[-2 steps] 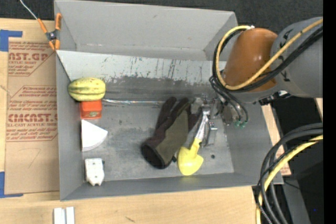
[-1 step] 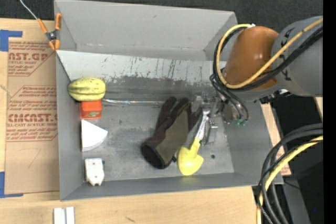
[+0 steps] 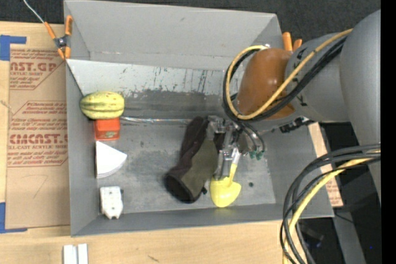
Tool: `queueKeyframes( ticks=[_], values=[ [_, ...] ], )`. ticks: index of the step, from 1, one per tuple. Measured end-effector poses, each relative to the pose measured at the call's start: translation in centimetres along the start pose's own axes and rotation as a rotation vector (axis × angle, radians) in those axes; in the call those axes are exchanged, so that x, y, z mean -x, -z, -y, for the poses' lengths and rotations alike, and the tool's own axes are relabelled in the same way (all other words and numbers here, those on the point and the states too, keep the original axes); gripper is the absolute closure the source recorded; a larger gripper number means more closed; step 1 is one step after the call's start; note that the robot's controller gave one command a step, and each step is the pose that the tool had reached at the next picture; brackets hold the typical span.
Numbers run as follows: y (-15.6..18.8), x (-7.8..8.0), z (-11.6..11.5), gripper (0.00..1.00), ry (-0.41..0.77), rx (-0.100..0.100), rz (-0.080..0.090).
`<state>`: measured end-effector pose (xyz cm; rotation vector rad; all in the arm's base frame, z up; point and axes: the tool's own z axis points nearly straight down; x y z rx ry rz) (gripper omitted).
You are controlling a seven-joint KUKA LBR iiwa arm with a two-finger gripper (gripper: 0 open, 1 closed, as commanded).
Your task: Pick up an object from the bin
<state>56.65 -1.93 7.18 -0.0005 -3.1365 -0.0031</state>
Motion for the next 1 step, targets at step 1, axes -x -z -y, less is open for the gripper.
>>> queueKeyframes(
  ticks=[1],
  values=[
    [-0.03, 0.91, -2.6, 1.0, -0.15, -0.002, 0.014]
  ],
)
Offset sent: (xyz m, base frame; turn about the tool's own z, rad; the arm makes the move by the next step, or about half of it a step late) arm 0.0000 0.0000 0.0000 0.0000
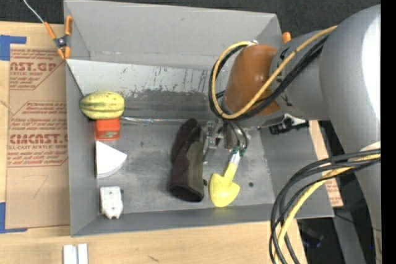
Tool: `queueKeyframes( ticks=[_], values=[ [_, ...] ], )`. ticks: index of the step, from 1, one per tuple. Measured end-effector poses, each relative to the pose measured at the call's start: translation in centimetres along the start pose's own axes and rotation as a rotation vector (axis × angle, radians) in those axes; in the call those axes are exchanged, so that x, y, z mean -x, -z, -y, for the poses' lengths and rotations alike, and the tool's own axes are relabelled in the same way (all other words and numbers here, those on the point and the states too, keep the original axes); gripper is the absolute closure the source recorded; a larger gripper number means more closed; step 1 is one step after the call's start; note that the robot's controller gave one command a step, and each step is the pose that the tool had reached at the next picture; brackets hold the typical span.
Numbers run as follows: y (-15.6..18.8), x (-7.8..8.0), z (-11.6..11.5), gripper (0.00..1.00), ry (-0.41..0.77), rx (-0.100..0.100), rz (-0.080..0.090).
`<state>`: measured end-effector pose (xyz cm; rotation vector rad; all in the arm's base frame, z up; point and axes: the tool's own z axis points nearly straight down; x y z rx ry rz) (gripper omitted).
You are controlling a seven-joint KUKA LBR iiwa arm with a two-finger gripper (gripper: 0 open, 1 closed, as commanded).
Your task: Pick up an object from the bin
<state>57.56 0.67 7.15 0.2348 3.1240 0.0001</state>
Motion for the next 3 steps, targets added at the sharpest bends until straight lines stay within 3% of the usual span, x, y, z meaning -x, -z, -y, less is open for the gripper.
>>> queueKeyframes(
  ticks=[2, 3],
  values=[
    [0.0, 0.0, 0.0, 1.0, 0.0, 0.0, 0.0],
    [5.6, -0.5, 1.6, 1.0, 0.28, -0.001, -0.001]
  ],
)
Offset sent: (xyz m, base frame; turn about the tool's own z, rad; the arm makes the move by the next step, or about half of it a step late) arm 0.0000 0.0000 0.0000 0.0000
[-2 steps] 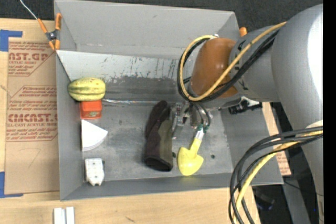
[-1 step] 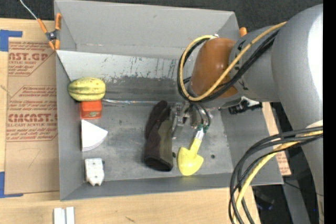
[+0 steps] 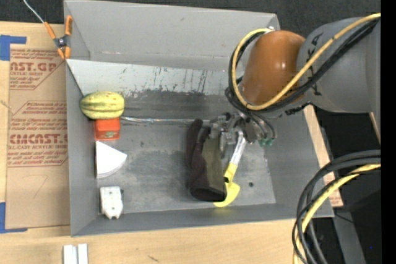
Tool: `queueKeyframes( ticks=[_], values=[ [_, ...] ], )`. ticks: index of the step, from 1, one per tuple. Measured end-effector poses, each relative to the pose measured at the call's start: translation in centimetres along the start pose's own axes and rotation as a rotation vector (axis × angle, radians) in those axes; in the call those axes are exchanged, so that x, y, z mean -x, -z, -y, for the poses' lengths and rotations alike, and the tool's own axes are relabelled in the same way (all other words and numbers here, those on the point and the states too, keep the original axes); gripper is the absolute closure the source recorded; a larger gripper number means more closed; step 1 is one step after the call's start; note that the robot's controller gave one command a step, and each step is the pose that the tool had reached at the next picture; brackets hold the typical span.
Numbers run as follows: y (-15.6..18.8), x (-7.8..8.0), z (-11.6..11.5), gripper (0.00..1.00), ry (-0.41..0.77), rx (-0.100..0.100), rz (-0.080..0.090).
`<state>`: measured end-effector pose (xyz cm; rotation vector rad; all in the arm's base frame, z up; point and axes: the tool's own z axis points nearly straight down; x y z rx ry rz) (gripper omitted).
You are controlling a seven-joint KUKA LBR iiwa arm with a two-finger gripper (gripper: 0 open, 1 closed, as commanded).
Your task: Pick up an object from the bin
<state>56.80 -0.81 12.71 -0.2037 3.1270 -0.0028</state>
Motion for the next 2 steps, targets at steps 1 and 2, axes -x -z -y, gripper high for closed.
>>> queueKeyframes(
  ticks=[1, 2],
  values=[
    [-5.49, 1.21, -0.93, 1.0, -0.29, 0.001, 0.002],
    [-5.49, 1.21, -0.92, 1.0, -0.29, 0.0, 0.002]
  ],
)
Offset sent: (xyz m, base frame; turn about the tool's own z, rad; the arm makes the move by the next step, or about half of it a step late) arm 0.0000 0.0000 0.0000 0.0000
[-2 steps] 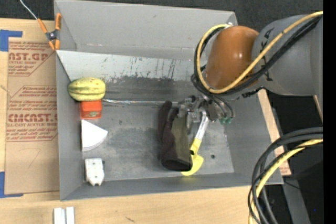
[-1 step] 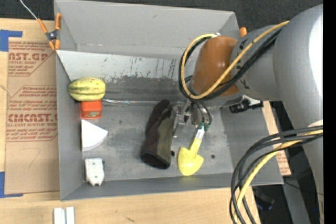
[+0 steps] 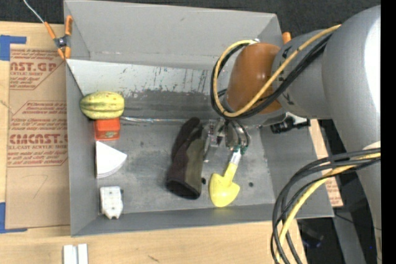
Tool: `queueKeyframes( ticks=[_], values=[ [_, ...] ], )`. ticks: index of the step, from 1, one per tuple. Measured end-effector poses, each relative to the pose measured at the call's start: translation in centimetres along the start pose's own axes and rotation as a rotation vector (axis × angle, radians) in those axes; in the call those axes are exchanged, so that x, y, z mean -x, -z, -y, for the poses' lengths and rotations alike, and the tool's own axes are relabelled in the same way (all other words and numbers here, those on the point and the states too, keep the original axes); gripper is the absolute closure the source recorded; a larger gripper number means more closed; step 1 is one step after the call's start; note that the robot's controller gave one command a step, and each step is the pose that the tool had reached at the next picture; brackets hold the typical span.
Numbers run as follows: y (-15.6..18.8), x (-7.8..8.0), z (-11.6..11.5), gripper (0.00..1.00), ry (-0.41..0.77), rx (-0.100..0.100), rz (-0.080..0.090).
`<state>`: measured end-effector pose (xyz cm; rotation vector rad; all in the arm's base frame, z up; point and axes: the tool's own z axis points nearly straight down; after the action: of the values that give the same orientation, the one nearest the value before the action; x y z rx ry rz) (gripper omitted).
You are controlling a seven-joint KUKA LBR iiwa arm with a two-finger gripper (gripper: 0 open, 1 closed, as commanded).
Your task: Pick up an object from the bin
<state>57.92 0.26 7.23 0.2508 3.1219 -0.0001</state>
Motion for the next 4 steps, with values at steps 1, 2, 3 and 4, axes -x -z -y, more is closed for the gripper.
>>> queueKeyframes(
  ticks=[1, 2, 3, 4],
  values=[
    [0.0, 0.0, 0.0, 1.0, 0.0, 0.0, 0.0],
    [0.0, 0.0, 0.0, 1.0, 0.0, 0.0, 0.0],
    [0.0, 0.0, 0.0, 1.0, 0.0, -0.001, 0.0],
    [0.0, 0.0, 0.0, 1.0, 0.0, -0.001, 0.0]
  ],
)
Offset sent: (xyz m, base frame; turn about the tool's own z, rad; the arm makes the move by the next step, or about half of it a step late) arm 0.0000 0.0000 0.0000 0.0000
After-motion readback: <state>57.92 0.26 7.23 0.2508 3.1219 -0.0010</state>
